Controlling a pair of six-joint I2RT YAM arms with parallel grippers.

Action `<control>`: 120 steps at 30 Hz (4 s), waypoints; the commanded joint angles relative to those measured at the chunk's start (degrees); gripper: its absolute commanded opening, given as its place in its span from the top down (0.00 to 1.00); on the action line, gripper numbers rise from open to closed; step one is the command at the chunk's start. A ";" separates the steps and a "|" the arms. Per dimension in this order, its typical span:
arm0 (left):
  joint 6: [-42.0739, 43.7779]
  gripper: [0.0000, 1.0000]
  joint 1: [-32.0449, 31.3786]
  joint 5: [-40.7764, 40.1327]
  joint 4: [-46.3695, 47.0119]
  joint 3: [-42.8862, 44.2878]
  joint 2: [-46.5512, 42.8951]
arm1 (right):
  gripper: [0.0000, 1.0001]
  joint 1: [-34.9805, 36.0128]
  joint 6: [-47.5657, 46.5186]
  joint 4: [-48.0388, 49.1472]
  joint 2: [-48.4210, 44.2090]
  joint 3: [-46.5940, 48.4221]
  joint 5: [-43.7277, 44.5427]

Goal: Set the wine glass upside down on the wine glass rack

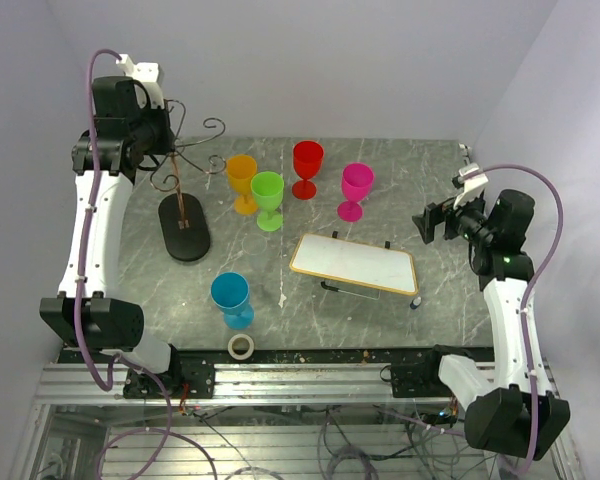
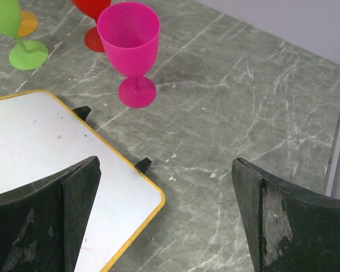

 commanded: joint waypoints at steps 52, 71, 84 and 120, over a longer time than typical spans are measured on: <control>9.81 0.00 5.46 -0.91 9.34 -11.01 -16.47 | 0.78 24.20 13.33 -10.91 58.37 48.07 28.97; 6.51 0.06 0.58 11.54 4.97 -4.22 -15.89 | 1.00 22.46 8.79 -14.65 44.23 58.82 30.43; -7.04 0.09 -7.29 25.89 13.25 -1.44 -10.32 | 1.00 22.49 15.08 -5.72 31.64 60.30 12.51; -21.07 0.61 -23.11 29.55 24.39 4.50 8.13 | 1.00 22.65 28.59 2.96 31.06 56.55 -5.69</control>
